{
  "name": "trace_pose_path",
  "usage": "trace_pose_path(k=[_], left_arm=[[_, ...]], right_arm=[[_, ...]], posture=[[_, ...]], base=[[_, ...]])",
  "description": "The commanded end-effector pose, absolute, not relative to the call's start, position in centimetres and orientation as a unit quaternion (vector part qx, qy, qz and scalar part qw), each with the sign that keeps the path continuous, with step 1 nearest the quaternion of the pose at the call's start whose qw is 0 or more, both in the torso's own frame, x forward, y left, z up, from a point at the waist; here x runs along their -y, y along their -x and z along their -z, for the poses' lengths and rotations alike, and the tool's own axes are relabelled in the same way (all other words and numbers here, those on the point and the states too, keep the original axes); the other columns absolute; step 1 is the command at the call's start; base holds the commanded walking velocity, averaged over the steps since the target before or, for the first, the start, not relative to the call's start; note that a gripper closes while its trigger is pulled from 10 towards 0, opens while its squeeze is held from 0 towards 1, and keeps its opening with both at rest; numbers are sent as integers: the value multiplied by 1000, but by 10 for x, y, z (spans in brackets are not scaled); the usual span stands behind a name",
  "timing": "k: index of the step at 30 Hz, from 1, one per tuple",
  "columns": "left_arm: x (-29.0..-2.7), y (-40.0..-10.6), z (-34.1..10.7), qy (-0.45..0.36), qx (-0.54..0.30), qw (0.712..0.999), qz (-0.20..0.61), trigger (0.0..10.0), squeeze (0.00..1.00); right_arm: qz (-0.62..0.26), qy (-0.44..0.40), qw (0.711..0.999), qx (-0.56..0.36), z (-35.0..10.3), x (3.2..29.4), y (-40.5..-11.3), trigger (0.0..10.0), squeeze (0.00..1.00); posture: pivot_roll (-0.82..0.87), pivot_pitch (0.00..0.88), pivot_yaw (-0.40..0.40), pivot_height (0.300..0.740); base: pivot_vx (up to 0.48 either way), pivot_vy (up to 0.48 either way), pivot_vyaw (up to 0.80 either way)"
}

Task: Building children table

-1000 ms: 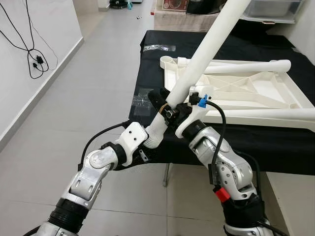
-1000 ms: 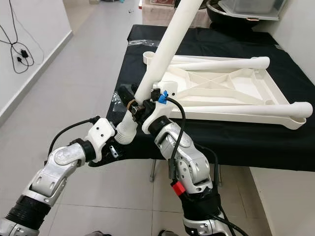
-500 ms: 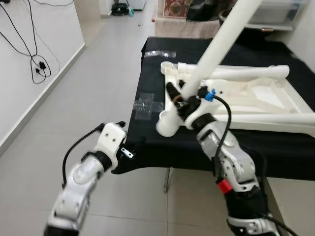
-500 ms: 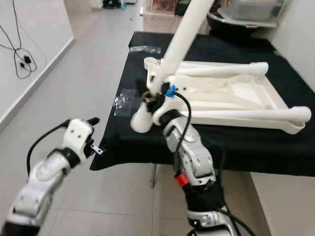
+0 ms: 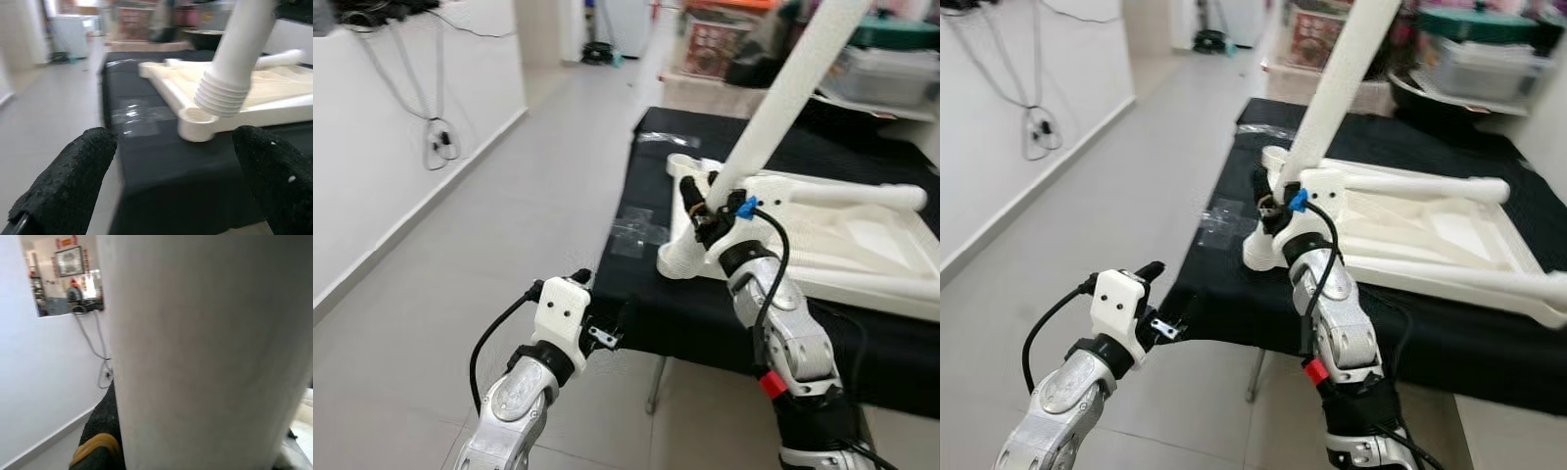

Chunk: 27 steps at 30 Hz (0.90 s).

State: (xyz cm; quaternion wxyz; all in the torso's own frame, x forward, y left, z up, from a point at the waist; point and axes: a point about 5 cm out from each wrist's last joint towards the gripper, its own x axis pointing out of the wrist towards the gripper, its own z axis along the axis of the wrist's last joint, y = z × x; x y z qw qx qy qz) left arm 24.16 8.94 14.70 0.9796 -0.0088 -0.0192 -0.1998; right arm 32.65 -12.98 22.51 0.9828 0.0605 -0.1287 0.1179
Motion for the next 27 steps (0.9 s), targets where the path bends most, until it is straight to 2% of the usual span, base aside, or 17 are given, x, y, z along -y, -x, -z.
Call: trace_pose_path(k=[1, 5, 20, 27], left_arm=[[-89, -241, -147, 16, 13, 981, 190, 10000, 0], [-93, -241, -146, 18, 7, 984, 177, 10000, 0], [-89, -240, -148, 8, 2, 980, 199, 10000, 0], [-95, -242, -149, 4, -2, 983, 182, 10000, 0]], right_arm=[[-104, -61, 982, 144, -229, 136, -328, 10000, 0], [-99, -63, 982, 145, -229, 136, -329, 10000, 0], [-104, -66, 983, 137, -226, 130, -332, 10000, 0], [-104, -68, 982, 142, -227, 128, -333, 10000, 0]], posture=[[42, 0, -79, 740], [40, 0, -81, 740], [50, 5, -84, 740], [55, 6, -77, 740]], base=[[0, 0, 0], [139, 0, 0], [436, 0, 0], [369, 0, 0]])
